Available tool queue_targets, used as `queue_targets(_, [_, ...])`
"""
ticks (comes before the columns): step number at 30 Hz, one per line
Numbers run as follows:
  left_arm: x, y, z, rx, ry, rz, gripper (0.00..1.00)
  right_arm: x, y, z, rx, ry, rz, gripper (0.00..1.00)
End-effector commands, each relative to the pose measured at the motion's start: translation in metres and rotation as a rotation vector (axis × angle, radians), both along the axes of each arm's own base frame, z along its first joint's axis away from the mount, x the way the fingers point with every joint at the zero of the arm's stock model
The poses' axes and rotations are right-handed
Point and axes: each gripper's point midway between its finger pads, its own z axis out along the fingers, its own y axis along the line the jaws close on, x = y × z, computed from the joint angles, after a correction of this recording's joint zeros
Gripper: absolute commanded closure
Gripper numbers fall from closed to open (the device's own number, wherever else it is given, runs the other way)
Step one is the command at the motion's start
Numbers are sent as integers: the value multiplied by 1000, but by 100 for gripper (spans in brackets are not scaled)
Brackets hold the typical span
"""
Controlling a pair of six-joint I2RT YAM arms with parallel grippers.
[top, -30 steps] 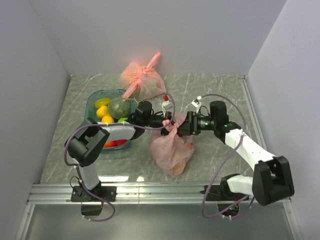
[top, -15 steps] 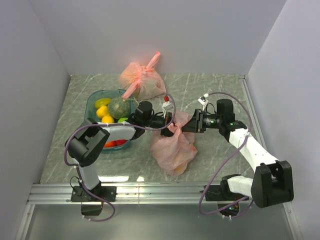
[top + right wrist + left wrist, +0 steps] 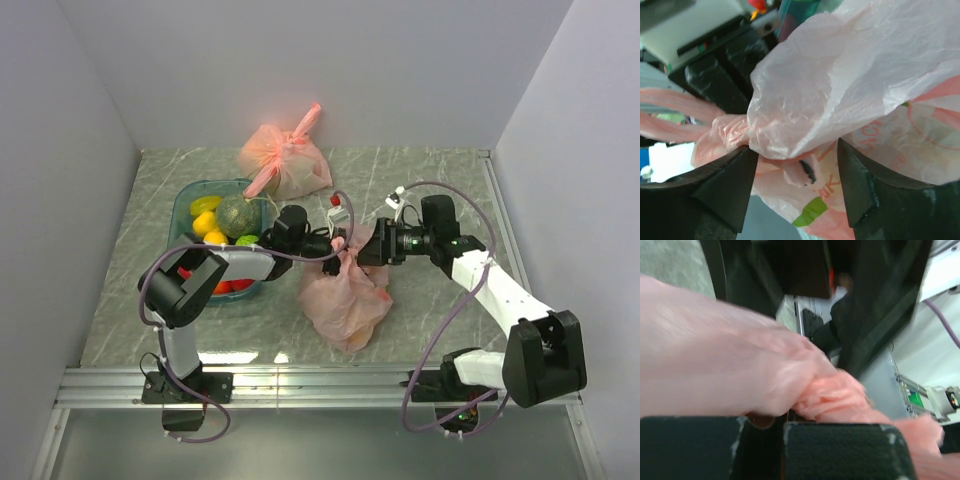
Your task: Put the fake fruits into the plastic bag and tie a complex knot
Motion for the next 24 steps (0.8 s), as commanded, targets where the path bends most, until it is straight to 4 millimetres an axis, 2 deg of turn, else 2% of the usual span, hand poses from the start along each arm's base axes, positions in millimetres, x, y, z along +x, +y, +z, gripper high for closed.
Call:
queue_targets(1, [3, -17, 34, -122, -75, 9, 99, -20, 16, 6, 32, -12, 76, 27])
queue_targets(3, [5, -19, 37, -135, -36, 11, 99, -23, 25, 1, 72, 62, 71, 26])
queue_targets(4, [5, -20, 43, -162, -46, 7, 98, -17, 29, 6, 98, 35, 72, 27])
queue_targets(9, [2, -23, 42, -176, 17, 6, 98, -7, 38, 9, 118, 51, 92, 27])
queue_targets(13, [1, -21, 38, -165, 21, 17, 98, -7, 23, 8, 43, 38, 87, 26])
queue_targets(14, [1, -21, 38, -165, 21, 18, 98, -5, 20, 13, 19, -16, 102, 25])
queue_targets(15, [1, -20, 37, -165, 23, 20, 98, -12, 14, 9, -11, 19, 102, 23])
queue_targets(19, [0, -20, 38, -166, 15, 12, 97, -15, -4, 13, -75, -5, 88, 17])
queue_targets(21, [-1, -20, 37, -164, 16, 9, 97, -14, -11, 19, -87, -36, 82, 8])
queue_targets(24, [-1, -20, 36, -161, 16, 5, 98, -15, -23, 21, -115, -33, 69, 7])
